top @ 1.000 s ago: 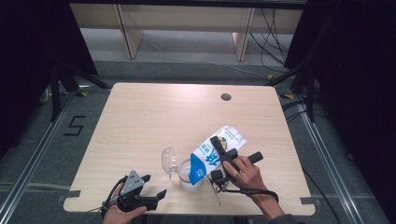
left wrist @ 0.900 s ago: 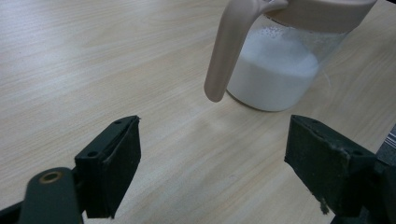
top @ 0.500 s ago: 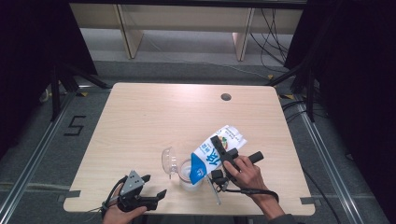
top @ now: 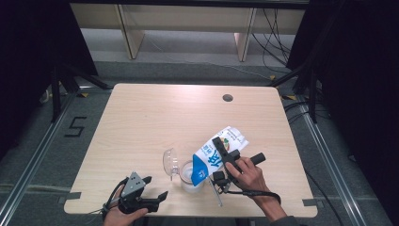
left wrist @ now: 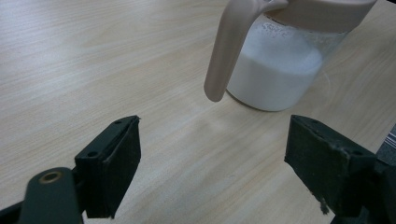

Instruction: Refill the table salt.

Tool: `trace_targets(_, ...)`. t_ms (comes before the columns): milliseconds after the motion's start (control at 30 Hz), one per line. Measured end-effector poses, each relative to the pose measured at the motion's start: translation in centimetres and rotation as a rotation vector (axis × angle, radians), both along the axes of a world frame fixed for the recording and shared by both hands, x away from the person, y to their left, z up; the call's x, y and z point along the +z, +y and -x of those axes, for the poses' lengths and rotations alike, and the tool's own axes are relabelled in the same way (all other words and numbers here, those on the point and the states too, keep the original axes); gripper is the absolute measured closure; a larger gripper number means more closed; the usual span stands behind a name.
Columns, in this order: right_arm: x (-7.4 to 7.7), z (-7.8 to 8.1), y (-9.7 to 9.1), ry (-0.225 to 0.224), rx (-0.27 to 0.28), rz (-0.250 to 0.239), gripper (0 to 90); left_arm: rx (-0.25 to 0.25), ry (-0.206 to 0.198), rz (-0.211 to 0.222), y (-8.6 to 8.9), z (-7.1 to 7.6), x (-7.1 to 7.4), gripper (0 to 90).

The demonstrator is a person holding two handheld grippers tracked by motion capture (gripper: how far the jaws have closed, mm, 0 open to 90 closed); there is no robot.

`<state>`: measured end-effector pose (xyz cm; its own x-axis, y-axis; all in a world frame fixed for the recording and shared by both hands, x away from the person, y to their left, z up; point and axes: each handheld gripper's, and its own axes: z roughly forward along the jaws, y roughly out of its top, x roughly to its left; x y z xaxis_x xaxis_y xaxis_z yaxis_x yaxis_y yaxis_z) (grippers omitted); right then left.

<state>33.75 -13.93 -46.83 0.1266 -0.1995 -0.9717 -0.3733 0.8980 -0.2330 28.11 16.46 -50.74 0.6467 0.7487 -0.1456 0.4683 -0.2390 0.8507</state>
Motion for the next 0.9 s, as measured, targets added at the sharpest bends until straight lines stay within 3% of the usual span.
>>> trace_targets(533, 0.05, -0.1, 0.12, 0.016, 0.014, -0.004, 79.6, 0.001, 0.0, 0.0, 0.01, 0.0, 0.02, 17.8)
trace_targets(900, 0.19, -0.19, 0.14, 0.067, 0.027, -0.053, 79.7, -0.002, 0.0, -0.01, 0.12, -0.01, 0.05, 17.8)
